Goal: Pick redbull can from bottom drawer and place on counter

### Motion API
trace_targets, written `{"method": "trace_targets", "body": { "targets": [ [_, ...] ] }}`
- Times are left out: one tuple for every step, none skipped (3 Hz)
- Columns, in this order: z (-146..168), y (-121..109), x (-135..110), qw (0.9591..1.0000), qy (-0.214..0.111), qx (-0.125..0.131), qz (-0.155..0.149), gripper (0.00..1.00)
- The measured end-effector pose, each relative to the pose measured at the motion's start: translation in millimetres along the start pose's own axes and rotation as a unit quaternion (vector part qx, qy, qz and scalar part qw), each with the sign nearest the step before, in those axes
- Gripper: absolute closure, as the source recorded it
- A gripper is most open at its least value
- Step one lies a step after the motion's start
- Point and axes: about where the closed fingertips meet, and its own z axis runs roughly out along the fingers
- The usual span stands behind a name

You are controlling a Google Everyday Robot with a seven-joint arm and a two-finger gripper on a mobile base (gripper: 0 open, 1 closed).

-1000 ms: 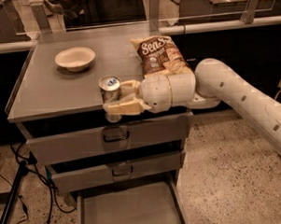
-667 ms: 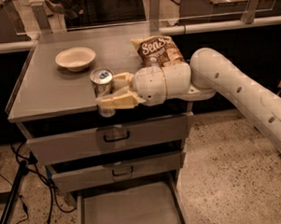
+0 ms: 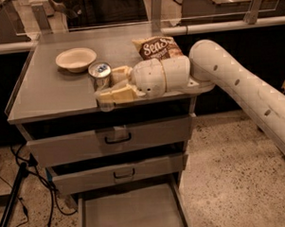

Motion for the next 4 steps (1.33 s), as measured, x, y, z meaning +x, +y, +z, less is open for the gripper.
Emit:
{"method": "trace_targets", "body": {
  "targets": [
    [7.2,-26.3,-17.2,0.9997,0.005,-0.024,-0.004,1.00],
    [7.2,-26.5,-17.3,0.9997,0.005,-0.024,-0.004,1.00],
    [7.5,-35.0,-11.3,0.9992,0.000,-0.034,0.019,1.00],
    [7.5,-50.6,-7.4,0.9984,-0.001,-0.043,0.037,1.00]
  ]
}}
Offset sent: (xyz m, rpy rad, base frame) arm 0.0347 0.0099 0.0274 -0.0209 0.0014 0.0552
